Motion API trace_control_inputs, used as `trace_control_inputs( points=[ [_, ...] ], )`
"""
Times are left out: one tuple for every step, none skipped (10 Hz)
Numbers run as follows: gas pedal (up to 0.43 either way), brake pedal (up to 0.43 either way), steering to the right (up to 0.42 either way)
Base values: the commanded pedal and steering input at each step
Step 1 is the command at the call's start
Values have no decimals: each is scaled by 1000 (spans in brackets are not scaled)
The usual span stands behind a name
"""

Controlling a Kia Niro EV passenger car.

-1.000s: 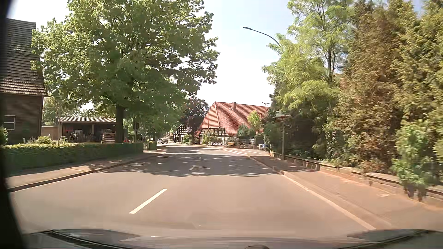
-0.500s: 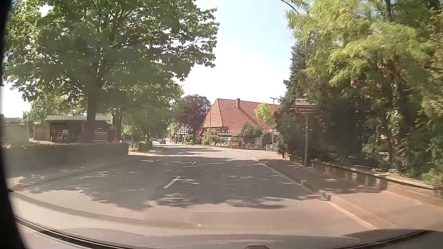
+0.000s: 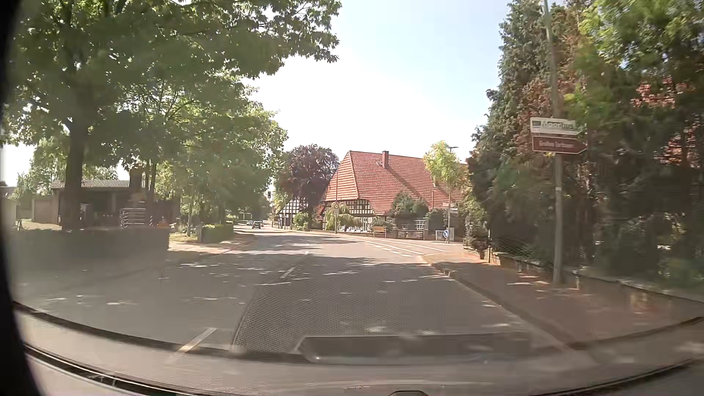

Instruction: Follow the waypoints while adhering to traffic rules and regulations

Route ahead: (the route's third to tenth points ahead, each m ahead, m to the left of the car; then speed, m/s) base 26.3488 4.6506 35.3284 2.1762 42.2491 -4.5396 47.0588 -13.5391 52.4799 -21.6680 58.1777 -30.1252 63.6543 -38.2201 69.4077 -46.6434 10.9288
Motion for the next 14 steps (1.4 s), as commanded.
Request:
trace_control_inputs(
  points=[
    [0, 201, -13],
    [0, 213, -12],
    [0, 213, -11],
    [0, 220, -11],
    [0, 220, -11],
    [0, 220, -11],
    [0, 220, -11],
    [0, 220, -7],
    [0, 220, -2],
    [0, 220, 3],
    [0, 220, 11],
    [0, 213, 20],
    [0, 207, 36],
    [0, 207, 54]
  ],
)
